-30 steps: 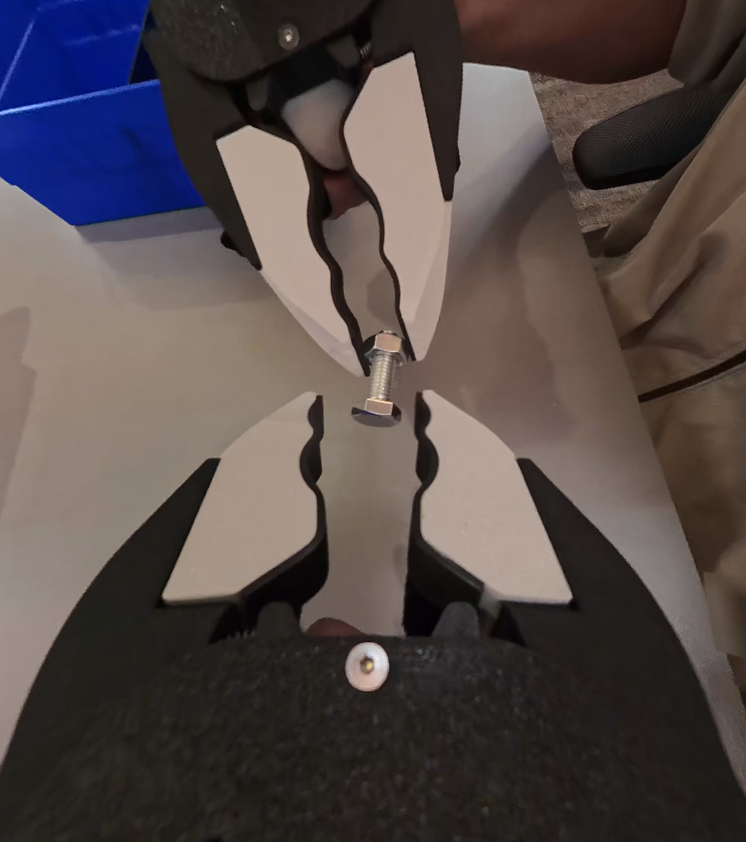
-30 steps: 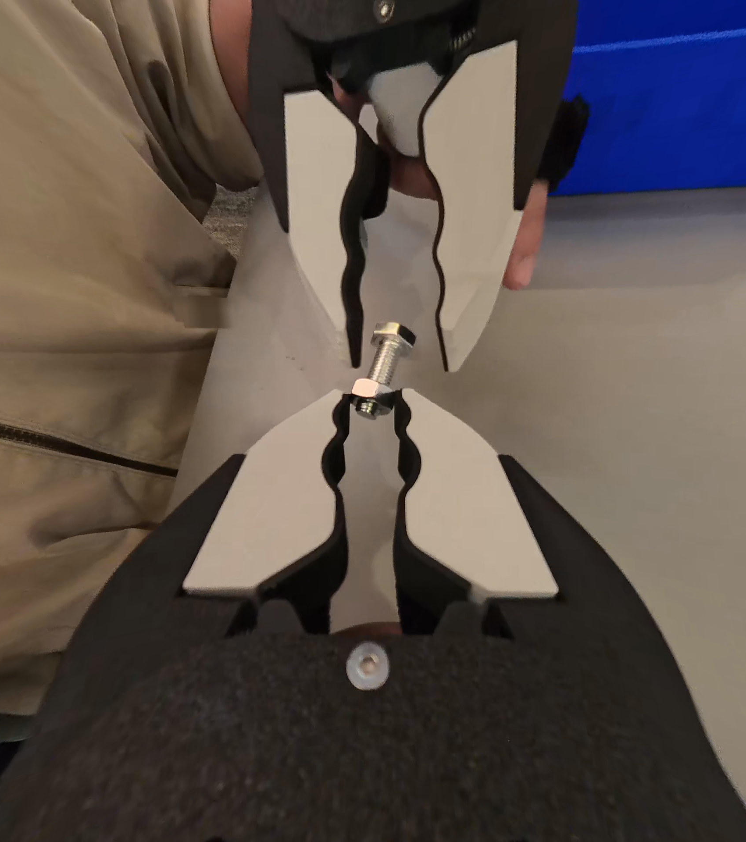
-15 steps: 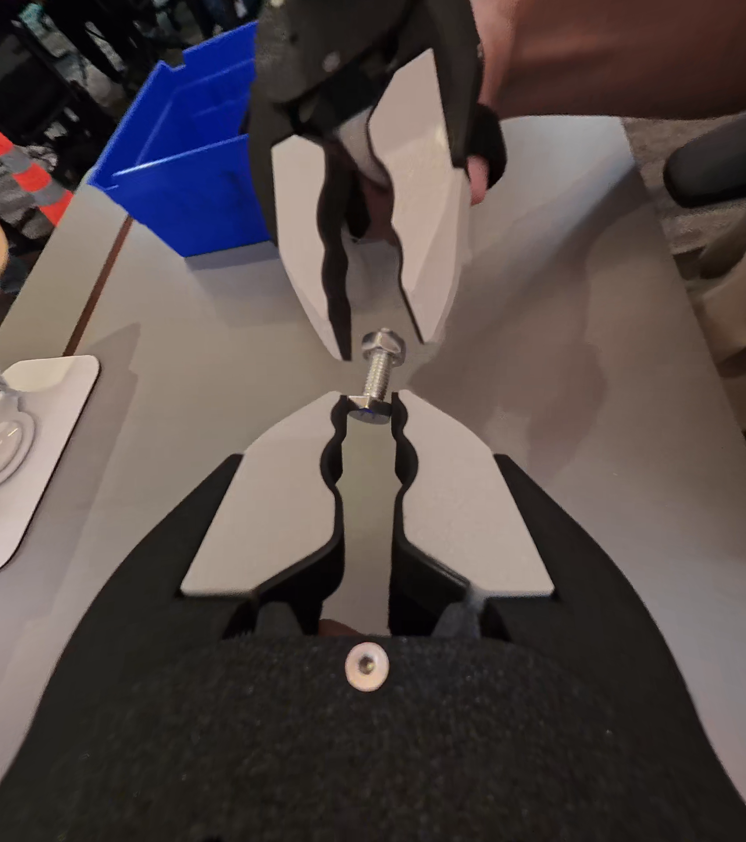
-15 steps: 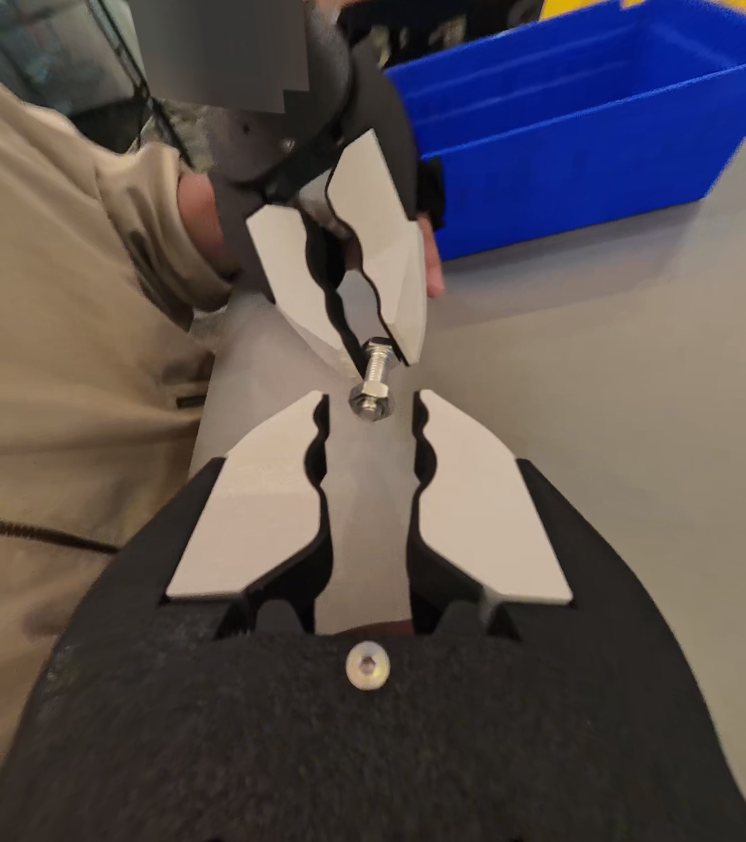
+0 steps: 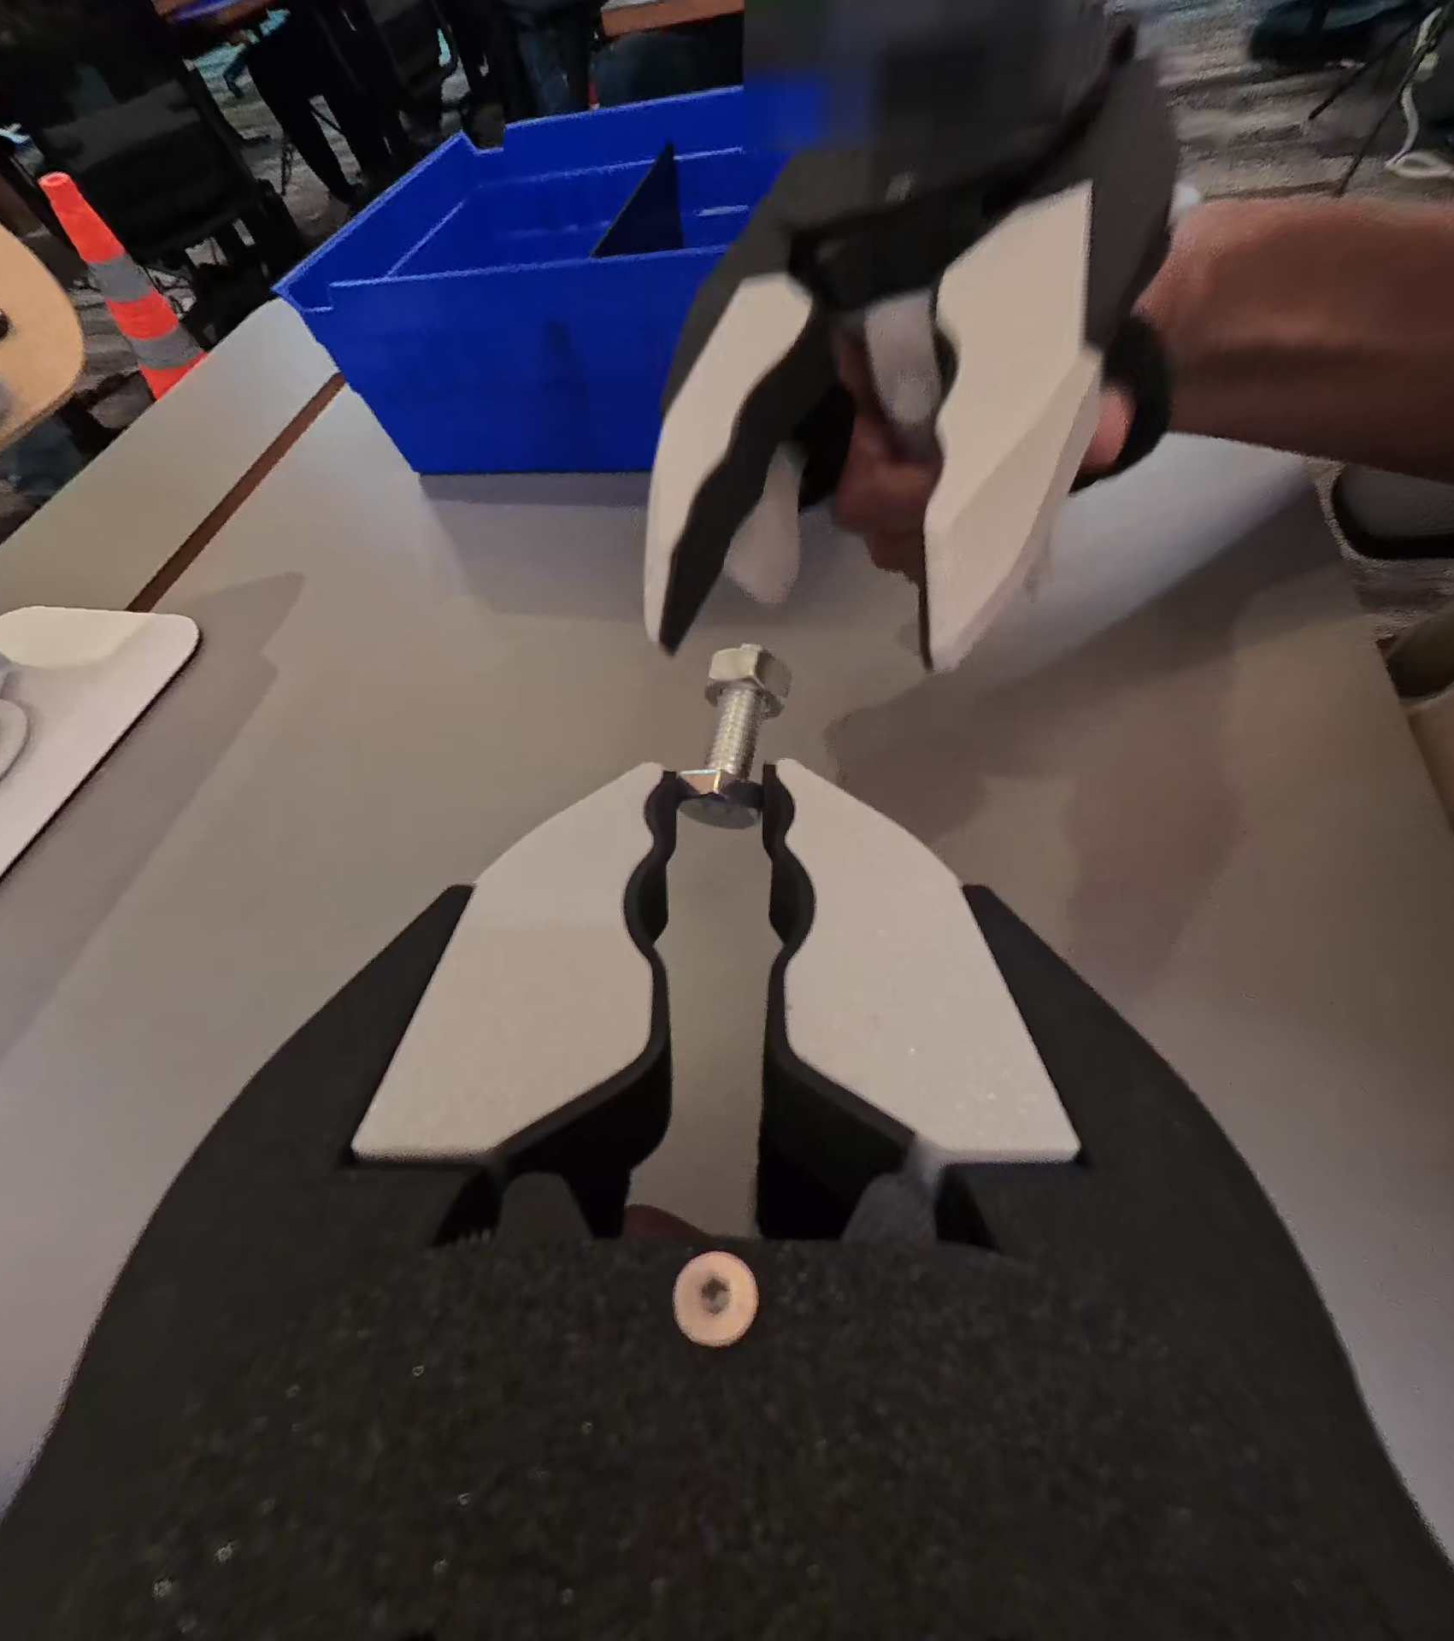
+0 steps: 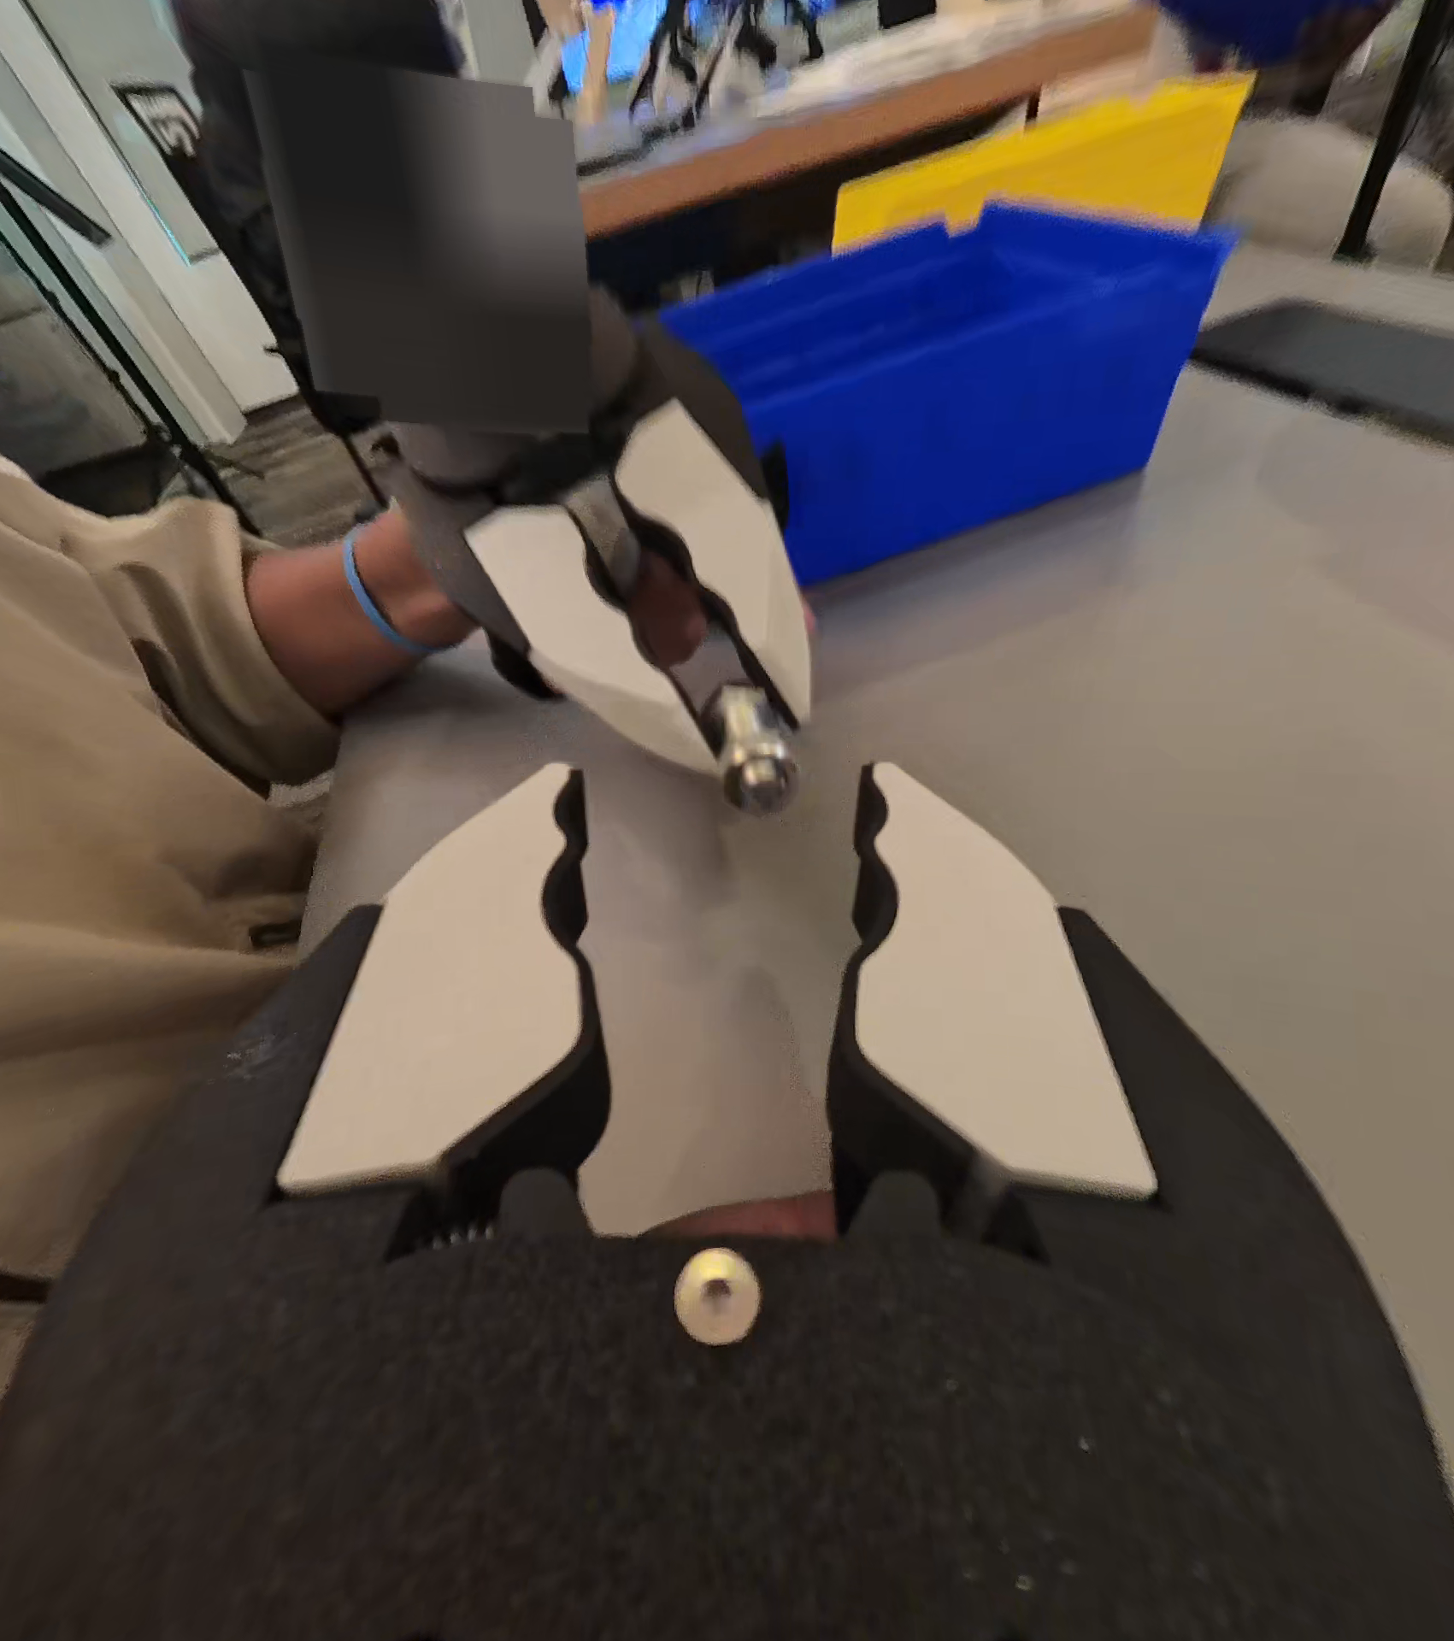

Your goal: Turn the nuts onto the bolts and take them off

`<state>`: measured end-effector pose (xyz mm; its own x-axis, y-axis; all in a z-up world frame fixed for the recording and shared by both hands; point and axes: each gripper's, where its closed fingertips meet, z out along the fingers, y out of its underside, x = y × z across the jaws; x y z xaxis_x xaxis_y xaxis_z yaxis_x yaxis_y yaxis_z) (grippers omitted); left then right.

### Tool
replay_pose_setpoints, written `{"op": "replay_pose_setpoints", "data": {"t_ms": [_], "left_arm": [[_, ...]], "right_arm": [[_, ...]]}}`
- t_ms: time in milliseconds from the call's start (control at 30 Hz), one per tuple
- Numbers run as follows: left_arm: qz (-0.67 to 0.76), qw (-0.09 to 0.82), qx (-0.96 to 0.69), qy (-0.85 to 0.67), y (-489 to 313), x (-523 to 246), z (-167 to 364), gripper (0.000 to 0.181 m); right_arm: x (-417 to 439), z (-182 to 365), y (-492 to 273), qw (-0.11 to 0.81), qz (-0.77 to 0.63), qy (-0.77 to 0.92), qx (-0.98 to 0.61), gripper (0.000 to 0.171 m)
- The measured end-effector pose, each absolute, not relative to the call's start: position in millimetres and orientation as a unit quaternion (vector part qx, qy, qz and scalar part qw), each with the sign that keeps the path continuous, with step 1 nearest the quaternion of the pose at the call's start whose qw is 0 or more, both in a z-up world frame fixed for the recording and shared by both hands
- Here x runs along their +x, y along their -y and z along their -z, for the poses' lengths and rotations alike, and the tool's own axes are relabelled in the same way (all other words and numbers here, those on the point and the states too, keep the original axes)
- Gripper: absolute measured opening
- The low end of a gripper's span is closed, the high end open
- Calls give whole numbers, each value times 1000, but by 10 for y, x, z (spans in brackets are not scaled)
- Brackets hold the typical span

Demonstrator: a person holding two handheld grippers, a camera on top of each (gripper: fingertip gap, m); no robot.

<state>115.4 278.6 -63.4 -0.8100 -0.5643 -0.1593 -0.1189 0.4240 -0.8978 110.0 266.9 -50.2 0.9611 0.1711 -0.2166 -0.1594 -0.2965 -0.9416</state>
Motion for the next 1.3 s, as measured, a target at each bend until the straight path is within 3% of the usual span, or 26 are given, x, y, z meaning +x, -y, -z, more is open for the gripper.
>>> {"op": "replay_pose_setpoints", "data": {"t_ms": [133, 267, 467, 667, 900, 1100, 1300], "left_arm": [[494, 223, -212, -813, -2791, 1165, 640, 18], [479, 228, -218, -819, -2809, 1194, 718, 18], [502, 223, -221, -806, -2823, 1186, 613, 18], [493, 220, -224, -812, -2838, 1193, 676, 18], [503, 220, -228, -804, -2855, 1201, 626, 18], [488, 220, -226, -814, -2845, 1203, 708, 18], [501, 218, -227, -806, -2852, 1196, 649, 18]], "right_arm": [[954, 523, -2744, 596, -167, 13, -785, 63], [1023, 277, -2735, 639, -150, 12, -754, 56], [993, 681, -2736, 577, -162, 3, -801, 58], [1029, 387, -2780, 619, -133, 10, -774, 57], [1056, 661, -2721, 576, -149, -9, -804, 58], [1035, 293, -2736, 628, -130, 5, -768, 57], [1091, 614, -2707, 583, -139, -21, -800, 57]]}}
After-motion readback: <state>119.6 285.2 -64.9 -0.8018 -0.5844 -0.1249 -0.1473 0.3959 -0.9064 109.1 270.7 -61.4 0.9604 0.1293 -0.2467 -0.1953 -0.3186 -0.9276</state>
